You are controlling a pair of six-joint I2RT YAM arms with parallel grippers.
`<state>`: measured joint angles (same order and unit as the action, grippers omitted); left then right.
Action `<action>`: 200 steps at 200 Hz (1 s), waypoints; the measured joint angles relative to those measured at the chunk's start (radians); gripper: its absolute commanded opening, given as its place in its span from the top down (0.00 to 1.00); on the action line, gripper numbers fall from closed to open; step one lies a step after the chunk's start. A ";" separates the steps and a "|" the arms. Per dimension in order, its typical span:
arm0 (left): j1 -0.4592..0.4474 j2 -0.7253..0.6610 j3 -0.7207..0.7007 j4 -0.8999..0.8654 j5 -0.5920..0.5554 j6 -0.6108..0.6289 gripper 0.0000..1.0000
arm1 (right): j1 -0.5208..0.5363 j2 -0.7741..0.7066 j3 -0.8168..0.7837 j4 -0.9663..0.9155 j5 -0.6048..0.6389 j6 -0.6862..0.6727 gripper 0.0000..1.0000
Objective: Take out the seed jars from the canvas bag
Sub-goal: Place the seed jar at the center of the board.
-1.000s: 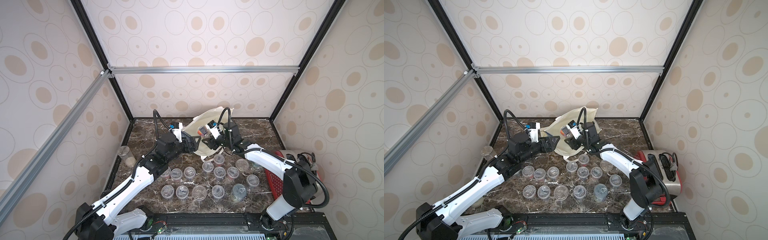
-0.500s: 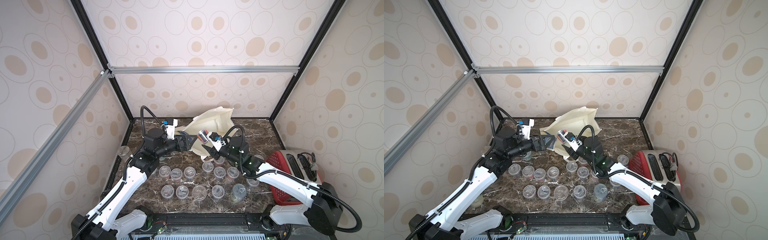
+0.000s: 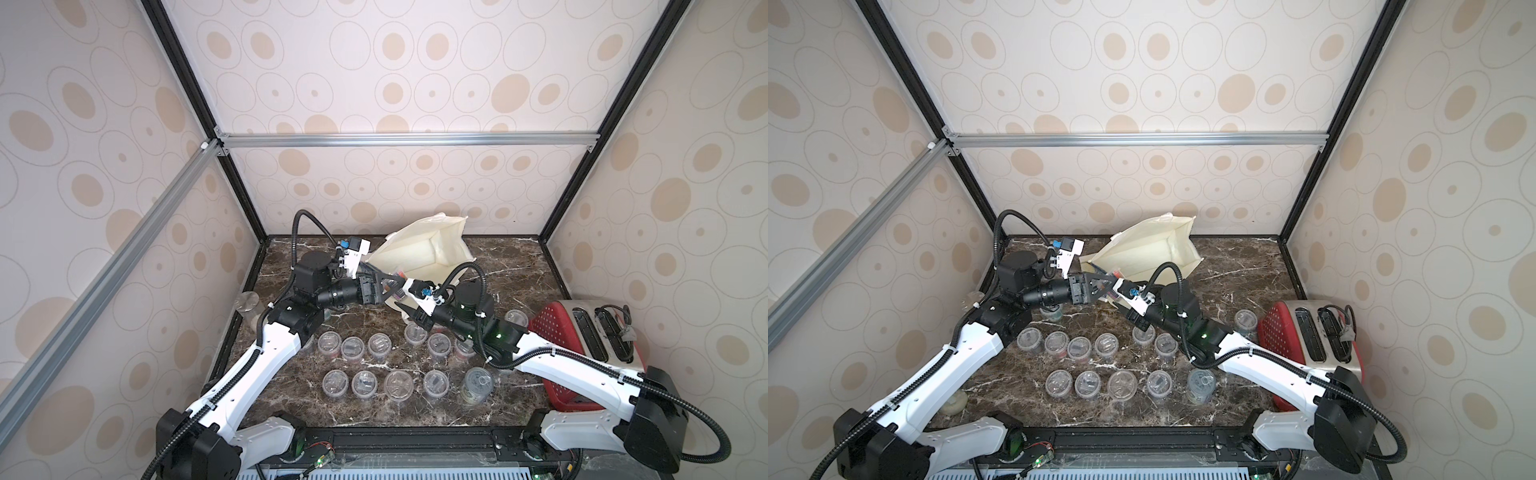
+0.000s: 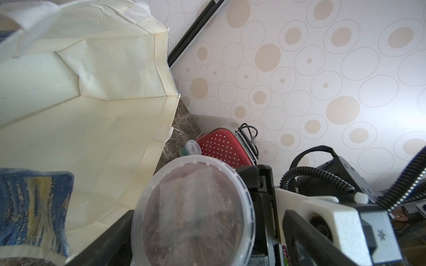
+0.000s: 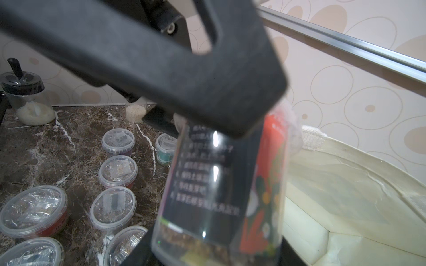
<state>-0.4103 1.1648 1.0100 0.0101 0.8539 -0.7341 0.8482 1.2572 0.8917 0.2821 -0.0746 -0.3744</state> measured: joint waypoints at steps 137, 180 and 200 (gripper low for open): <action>-0.002 0.000 -0.029 0.014 -0.036 -0.029 0.45 | 0.010 0.002 0.000 0.003 0.017 0.006 0.34; -0.002 -0.016 -0.053 0.015 -0.090 -0.019 0.41 | 0.010 -0.001 -0.030 0.010 0.033 0.011 0.14; -0.002 -0.020 -0.053 0.010 -0.106 0.017 0.38 | 0.011 -0.016 -0.044 -0.016 0.019 -0.032 0.03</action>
<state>-0.4122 1.1450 0.9565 0.0204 0.7479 -0.7170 0.8589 1.2407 0.8478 0.2661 -0.0559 -0.4068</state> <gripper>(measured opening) 0.631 0.909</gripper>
